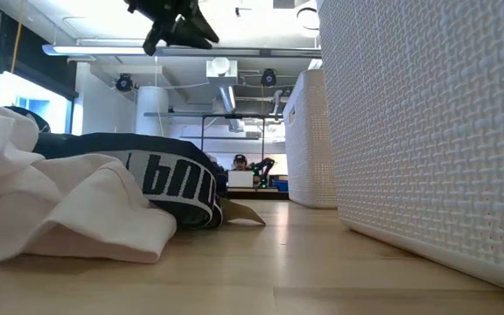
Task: Sort clothes
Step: Put the blue sock into the top bin, then put the black shirt into the top bin
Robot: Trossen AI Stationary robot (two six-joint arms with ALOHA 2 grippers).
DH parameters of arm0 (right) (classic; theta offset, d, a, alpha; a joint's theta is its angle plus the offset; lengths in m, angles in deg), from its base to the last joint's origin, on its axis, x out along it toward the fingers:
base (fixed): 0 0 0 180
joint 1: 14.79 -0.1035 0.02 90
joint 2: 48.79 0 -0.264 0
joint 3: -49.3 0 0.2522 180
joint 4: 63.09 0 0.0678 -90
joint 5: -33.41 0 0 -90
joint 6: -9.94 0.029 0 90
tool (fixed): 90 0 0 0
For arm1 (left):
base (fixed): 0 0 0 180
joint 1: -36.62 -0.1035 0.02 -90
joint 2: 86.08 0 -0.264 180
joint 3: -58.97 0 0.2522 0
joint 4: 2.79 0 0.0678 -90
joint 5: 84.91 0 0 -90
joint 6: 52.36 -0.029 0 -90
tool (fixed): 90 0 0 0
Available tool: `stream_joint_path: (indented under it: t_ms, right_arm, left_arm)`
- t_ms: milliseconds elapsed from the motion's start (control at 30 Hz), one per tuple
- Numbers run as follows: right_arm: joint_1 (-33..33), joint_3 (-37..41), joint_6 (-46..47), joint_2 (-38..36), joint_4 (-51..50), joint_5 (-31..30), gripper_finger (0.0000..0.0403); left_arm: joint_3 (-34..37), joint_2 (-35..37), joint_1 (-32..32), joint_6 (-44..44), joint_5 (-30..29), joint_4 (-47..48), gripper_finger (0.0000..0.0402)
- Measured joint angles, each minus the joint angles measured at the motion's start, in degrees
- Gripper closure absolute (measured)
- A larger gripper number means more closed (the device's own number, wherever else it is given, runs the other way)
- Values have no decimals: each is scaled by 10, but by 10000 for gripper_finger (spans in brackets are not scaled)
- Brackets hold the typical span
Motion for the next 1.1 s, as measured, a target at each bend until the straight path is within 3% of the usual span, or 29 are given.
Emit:
stream_joint_path:
  t_ms: [167,400,533,800,967,1100]
  right_arm:
    - [-2,-21,89,0,-4,1,298]
    - [-66,-83,190,-1,55,1,298]
    - [-140,-125,259,-1,80,-68,297]
    - [-300,-159,340,-2,115,-239,297]
    - [-386,-159,398,0,112,-282,297]
    - [-441,-159,401,0,104,-292,297]
  left_arm:
    - [0,-6,-7,-50,24,1,316]
    - [0,0,-15,-114,204,31,316]
    - [0,4,-15,-157,272,59,316]
    - [0,13,-14,-182,351,104,316]
    - [0,12,-13,-182,384,140,316]
    - [0,12,-13,-164,350,154,316]
